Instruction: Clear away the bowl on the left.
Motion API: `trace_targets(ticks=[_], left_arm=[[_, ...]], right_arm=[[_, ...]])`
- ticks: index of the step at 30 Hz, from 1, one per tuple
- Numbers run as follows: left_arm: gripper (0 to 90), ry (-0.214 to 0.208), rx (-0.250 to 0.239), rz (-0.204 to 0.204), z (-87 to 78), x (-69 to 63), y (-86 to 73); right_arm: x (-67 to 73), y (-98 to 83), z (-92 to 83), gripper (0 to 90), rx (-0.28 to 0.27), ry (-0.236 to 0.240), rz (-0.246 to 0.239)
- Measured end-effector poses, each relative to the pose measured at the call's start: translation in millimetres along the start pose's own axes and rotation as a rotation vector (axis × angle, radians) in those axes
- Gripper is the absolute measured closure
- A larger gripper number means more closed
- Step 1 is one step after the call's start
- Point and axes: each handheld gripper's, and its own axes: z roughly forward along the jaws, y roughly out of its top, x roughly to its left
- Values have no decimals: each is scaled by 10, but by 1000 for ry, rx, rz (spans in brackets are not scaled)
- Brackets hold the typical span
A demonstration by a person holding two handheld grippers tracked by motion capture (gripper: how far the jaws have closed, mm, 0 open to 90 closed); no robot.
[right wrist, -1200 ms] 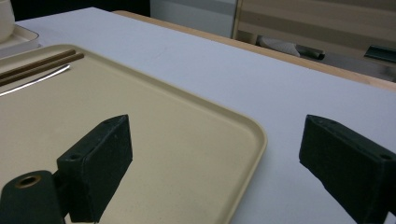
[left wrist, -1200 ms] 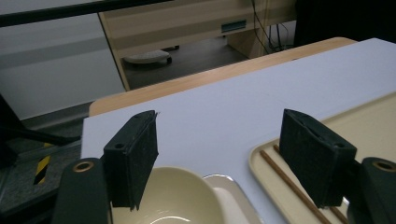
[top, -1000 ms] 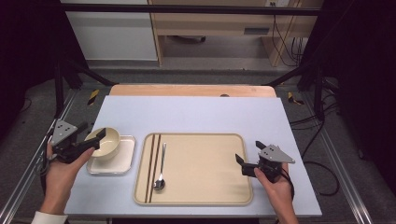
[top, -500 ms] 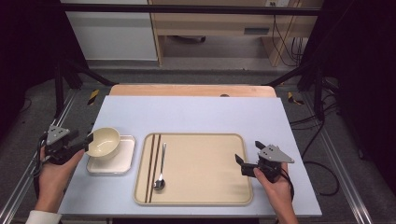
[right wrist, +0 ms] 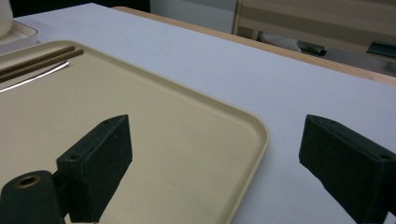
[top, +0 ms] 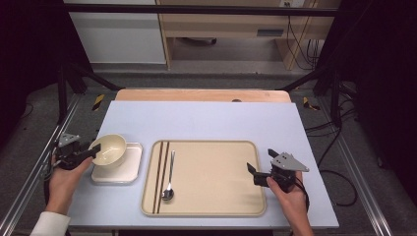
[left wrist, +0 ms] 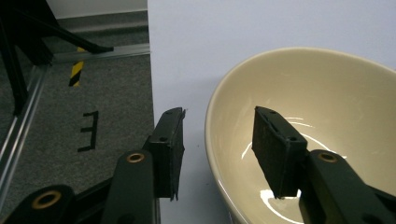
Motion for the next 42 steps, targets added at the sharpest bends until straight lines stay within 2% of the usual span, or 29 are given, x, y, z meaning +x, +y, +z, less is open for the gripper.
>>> trace_targets(ticks=[4,6,13,16,18,19,20,22,29,37,38,39,40,41,42], left_arm=[[593,-7,12,-6,30,7,-13],[623,-13,23,-23,54,27,-20],[804,-16,22,-32,73,47,-22],[810,-11,20,-30,61,40,-19],[816,-31,6,-55,38,45,-18],[822,-31,6,-55,38,45,-18],[825,-48,-13,-70,10,36,-6],[826,-39,-17,-43,-13,2,14],[816,-49,-36,-33,-69,-62,52],[816,-97,-77,-43,-128,-223,136],[816,-113,-86,-30,-148,-299,176],[816,-113,-86,-30,-148,-299,176],[816,-134,-96,-18,-165,-394,218],[816,-134,-96,-18,-165,-394,218],[816,-162,-101,-7,-176,-499,260]], right_arm=[[6,-2,5,98,3,2,3],[5,-3,8,98,6,4,4],[1,-4,6,98,7,4,5],[1,-3,3,98,5,4,7],[-1,-3,2,98,6,3,7],[-1,-3,2,98,6,3,7],[-6,-4,2,98,5,2,6],[-6,-3,2,98,5,2,6],[-1,0,-2,98,2,2,9],[0,1,-3,99,2,0,8],[-1,1,-5,99,1,-1,7],[-1,1,-5,99,1,-1,7],[-4,1,-5,99,-2,-1,6],[-4,1,-6,99,-2,-1,6],[-4,2,-6,99,-2,-2,7]])
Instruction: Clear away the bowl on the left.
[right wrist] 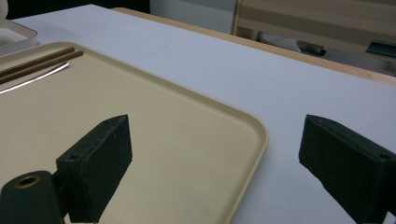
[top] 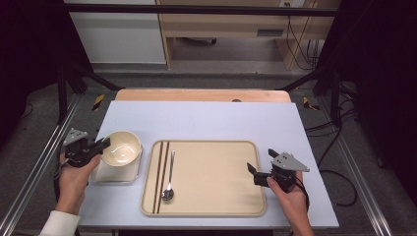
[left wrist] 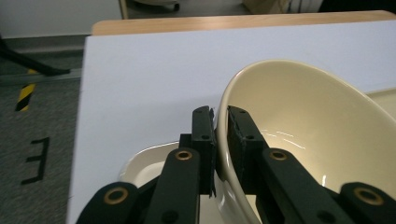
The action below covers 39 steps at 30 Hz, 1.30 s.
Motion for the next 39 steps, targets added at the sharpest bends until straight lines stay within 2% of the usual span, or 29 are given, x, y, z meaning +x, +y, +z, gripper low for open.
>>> trace_targets(ticks=[3,9,10,11,12,13,16,17,18,20,21,22,30,39], left_arm=[[816,-50,0,8,38,-173,47],[816,-135,12,50,138,-542,107],[816,-135,12,50,138,-542,107],[817,-162,19,57,177,-657,117],[817,-162,19,57,177,-657,117],[817,-186,26,63,220,-762,122],[817,-222,42,75,292,-915,119],[818,-222,42,75,292,-915,119],[817,-242,52,79,342,-1007,106],[817,-255,58,78,390,-1088,88],[817,-255,58,78,390,-1088,88],[817,-270,65,77,431,-1150,71],[816,-306,87,77,538,-1359,10],[816,-324,108,75,640,-1482,-52]], right_arm=[[1,1,-2,99,-1,1,-1],[-1,3,-8,99,-1,1,-3],[-1,3,-9,99,-1,1,-1],[-3,3,-10,99,-1,1,-1],[-3,3,-10,99,-1,1,-1],[-6,3,-12,99,-2,1,-1],[-9,4,-15,99,-4,0,-2],[-9,4,-15,99,-4,0,-2],[-9,5,-17,99,-4,1,-1],[-8,6,-18,99,-5,0,-2],[-8,6,-18,99,-6,1,-3],[-7,6,-19,99,-5,2,-3],[-17,4,-21,99,-5,-1,-3],[-18,4,-25,99,-3,-1,1]])
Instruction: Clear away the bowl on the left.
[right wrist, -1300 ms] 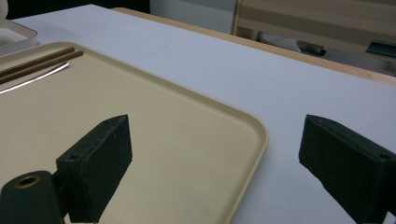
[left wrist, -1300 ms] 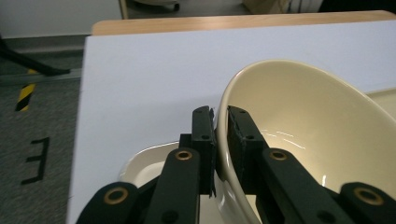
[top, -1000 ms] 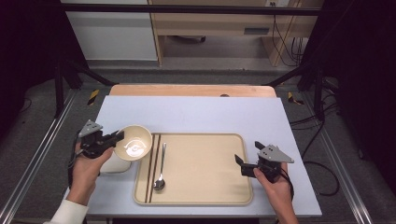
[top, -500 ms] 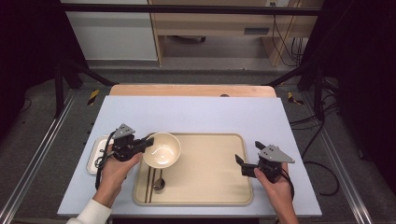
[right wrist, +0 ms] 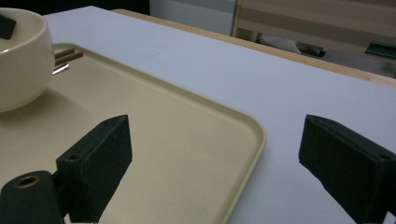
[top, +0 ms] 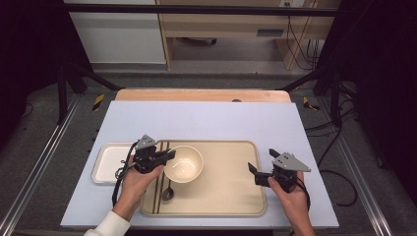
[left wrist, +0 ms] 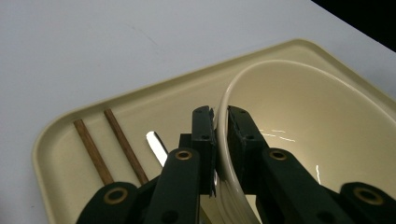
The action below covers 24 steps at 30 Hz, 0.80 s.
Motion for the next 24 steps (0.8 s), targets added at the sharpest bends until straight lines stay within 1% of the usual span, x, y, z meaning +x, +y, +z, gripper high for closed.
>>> trace_targets(ticks=[3,8,10,16,20,24], left_arm=[[815,1,15,8,56,-17,-22],[815,0,24,-1,90,-9,-50],[815,0,29,1,96,-5,-58],[813,-6,34,-8,130,-4,-73],[814,-9,34,-6,146,-13,-75],[815,-13,40,-16,156,1,-79]], right_arm=[[-5,-1,-3,99,-1,1,1],[-13,-1,-7,99,-5,0,1],[-16,-3,-7,99,-3,0,1],[-10,-2,-6,99,-2,0,2],[-17,-2,-8,99,-5,-1,3],[-17,-3,-9,98,-3,0,1]])
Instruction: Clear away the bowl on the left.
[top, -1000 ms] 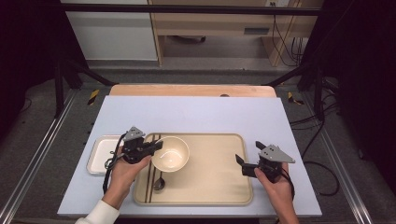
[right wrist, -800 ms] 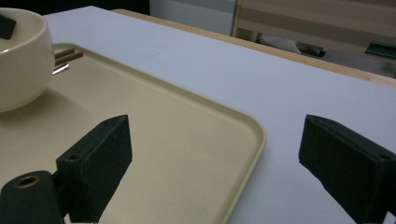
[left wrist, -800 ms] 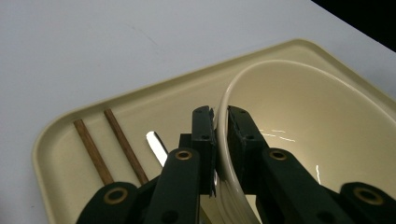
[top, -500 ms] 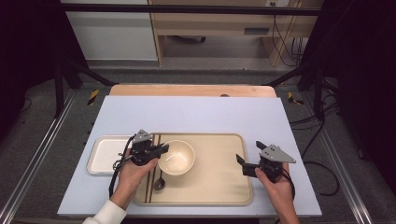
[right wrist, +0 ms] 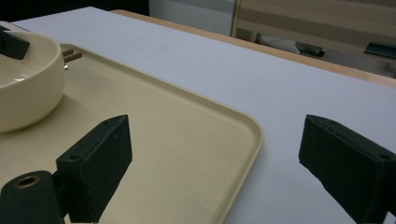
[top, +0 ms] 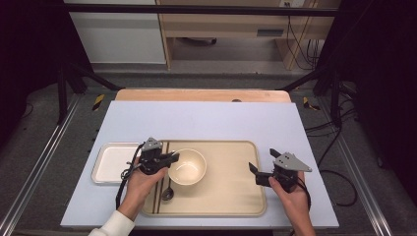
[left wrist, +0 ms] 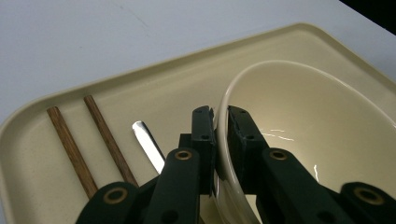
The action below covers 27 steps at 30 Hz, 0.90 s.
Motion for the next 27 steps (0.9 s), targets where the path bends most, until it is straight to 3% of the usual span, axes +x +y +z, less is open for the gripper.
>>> trace_targets(ticks=[5,10,13,22,27], left_arm=[[818,2,2,3,18,-2,2],[824,24,11,41,32,-12,-10],[813,59,5,105,23,-38,-12],[460,150,-77,251,-285,-55,28],[306,181,-119,275,-451,-16,54]], right_arm=[[2,0,1,98,2,2,0],[0,-1,3,97,3,2,-1],[0,-1,1,97,2,2,-2],[-4,-3,0,96,3,-3,2],[4,-1,3,95,2,-1,-2]])
